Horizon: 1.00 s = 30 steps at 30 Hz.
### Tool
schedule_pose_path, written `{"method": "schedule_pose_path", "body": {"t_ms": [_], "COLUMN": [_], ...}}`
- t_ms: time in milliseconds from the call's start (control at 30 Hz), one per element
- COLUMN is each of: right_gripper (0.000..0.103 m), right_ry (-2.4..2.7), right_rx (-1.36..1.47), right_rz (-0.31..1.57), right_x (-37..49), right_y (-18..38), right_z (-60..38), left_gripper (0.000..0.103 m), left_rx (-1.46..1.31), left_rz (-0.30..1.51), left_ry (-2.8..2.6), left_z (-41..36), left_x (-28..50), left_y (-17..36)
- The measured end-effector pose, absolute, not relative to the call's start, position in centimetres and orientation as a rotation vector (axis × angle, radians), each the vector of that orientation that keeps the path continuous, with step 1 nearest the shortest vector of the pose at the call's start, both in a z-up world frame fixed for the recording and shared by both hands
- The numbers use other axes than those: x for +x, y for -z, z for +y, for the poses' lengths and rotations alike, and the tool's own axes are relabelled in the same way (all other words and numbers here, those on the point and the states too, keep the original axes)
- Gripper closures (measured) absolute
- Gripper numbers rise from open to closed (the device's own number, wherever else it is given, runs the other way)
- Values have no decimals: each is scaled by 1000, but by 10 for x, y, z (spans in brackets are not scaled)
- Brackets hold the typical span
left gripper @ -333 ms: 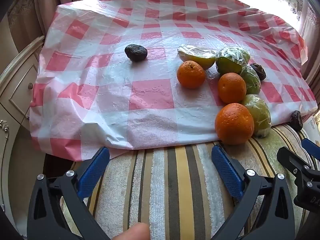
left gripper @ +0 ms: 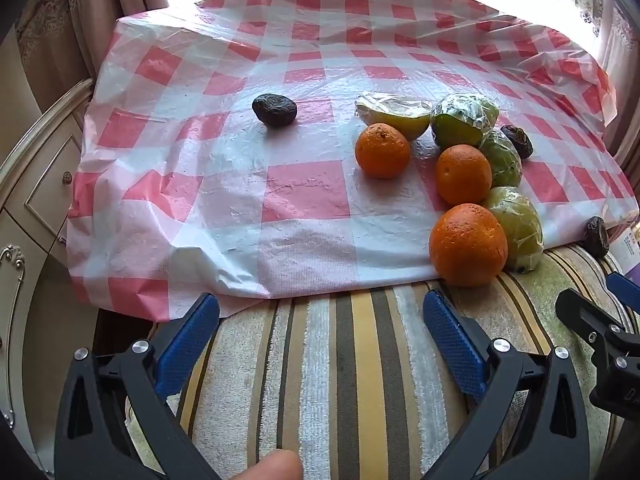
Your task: Organize fruits
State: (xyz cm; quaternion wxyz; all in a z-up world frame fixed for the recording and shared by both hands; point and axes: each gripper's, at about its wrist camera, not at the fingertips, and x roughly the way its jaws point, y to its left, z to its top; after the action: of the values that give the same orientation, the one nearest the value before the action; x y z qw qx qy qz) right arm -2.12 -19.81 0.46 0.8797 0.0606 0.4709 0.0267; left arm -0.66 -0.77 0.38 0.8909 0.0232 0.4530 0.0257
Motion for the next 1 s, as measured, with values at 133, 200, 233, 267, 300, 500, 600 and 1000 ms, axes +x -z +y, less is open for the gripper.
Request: {"method": "schedule_pose_path", "body": {"t_ms": [133,200,233,267,300,500,600,1000], "right_gripper": [1,1,1,1,1,1,1,1], "right_ry": [-62,-62,-62,-62,-61,-62,-62,-62], "right_rx": [127,126,126,126,126,126,126,125], "right_rz": [985,984,985,984,984,983,984,984], "right_x": [-20,-20,-20,-21,-21,-21,-21,-21], "right_y": [-4,-4,-4,-5,-5,-4,-4,-5], "right_z": [-199,-198,-198,-199,-198,-199,-199,-198], "left_gripper": [4,4,4,4,4,4,4,4], "left_rx": [38,33,36,37,33,27,35,9], "left_rz": [947,949,947,948,950,953,953,964], "left_ry": [-49,-47,-49,-49,-46,-46,-49,-50], "left_z": [-6,-7,-7,-7,-7,0,-1,2], "left_x": [-11,-14,-13,-12,-13,-9,-9,-10], "left_y": [-3,-5,-3,-3,-4,-5,-4,-1]}}
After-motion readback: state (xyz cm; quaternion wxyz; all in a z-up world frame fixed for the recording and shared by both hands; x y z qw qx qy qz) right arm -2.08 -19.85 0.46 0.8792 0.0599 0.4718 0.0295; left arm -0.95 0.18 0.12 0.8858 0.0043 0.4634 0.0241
